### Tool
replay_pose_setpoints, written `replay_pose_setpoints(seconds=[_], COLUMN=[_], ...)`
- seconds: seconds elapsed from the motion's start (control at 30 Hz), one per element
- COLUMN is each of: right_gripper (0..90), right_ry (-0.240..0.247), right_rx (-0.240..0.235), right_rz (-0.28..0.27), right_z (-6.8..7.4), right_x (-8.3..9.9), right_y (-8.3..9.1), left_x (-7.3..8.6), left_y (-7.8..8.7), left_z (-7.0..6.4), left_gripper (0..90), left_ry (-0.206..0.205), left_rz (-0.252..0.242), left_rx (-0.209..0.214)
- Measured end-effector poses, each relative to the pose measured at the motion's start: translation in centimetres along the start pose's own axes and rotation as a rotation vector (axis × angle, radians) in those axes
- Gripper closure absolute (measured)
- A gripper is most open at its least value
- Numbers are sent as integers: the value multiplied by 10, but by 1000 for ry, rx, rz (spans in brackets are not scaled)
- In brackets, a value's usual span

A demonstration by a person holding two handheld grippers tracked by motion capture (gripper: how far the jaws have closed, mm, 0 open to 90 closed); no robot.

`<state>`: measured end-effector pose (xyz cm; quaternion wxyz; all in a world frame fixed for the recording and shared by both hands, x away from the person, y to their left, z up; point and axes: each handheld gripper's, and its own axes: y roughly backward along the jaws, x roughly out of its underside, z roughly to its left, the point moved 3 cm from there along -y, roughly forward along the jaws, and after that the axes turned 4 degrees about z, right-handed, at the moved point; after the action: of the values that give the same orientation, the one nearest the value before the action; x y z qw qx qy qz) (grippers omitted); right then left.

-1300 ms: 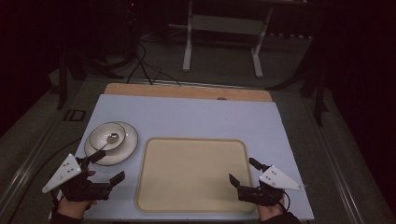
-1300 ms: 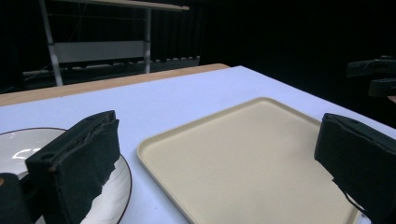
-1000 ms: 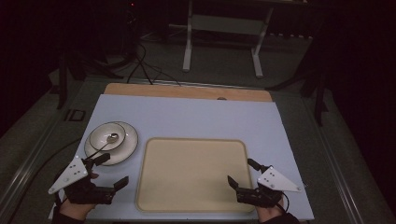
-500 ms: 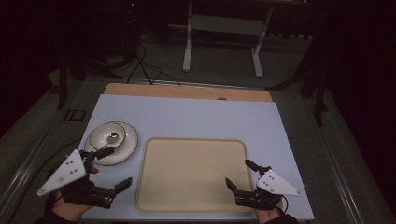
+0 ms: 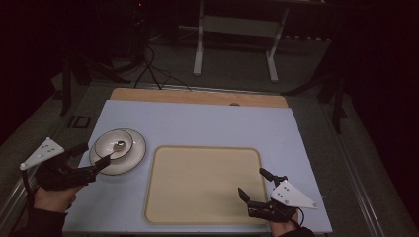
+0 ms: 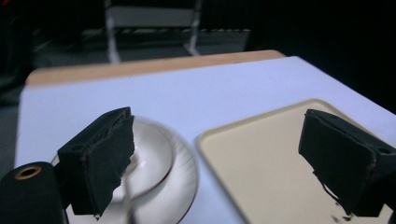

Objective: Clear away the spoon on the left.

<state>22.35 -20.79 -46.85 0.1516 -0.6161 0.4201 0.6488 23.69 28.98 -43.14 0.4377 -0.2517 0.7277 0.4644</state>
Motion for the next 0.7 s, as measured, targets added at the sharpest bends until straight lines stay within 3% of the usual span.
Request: replay_pose_setpoints(seconds=[0.03, 0.07, 0.1, 0.13, 0.2, 0.23, 0.27, 0.33, 0.4, 0.5, 0.57, 0.6, 0.7], right_gripper=[136, 136, 136, 136, 136, 136, 136, 136, 136, 136, 136, 136, 136], right_ry=[-1, 4, 4, 8, 9, 9, 11, 12, 14, 18, 20, 23, 25], right_rx=[4, 4, 4, 3, 0, -1, 0, 1, 1, -2, -1, -2, -3], right_rz=[4, 6, 6, 7, 7, 6, 4, 3, 3, 2, 2, 5, 4], right_z=[1, 1, 1, 1, 2, 2, 2, 2, 2, 2, 2, 2, 2], right_x=[0, 0, 0, 0, 0, 0, 0, 0, 0, 0, 0, 0, 0], right_y=[0, -1, -1, -1, -2, -2, -2, -2, -3, -3, -4, -4, -5], left_x=[0, 9, 9, 18, 24, 24, 29, 31, 39, 45, 47, 49, 51], left_y=[0, -2, -2, -5, -7, -7, -9, -11, -16, -20, -21, -23, -25], left_z=[0, 7, 7, 15, 21, 21, 26, 28, 31, 34, 35, 38, 39], left_gripper=[122, 123, 146, 154, 168, 192, 202, 264, 315, 412, 464, 493, 570], left_ry=[0, 54, 54, 129, 177, 177, 230, 251, 325, 377, 389, 417, 433], left_rz=[0, 31, 31, 62, 74, 74, 81, 87, 109, 111, 109, 108, 100], left_rx=[0, -46, -46, -67, -97, -97, -109, -112, -114, -109, -113, -95, -88])
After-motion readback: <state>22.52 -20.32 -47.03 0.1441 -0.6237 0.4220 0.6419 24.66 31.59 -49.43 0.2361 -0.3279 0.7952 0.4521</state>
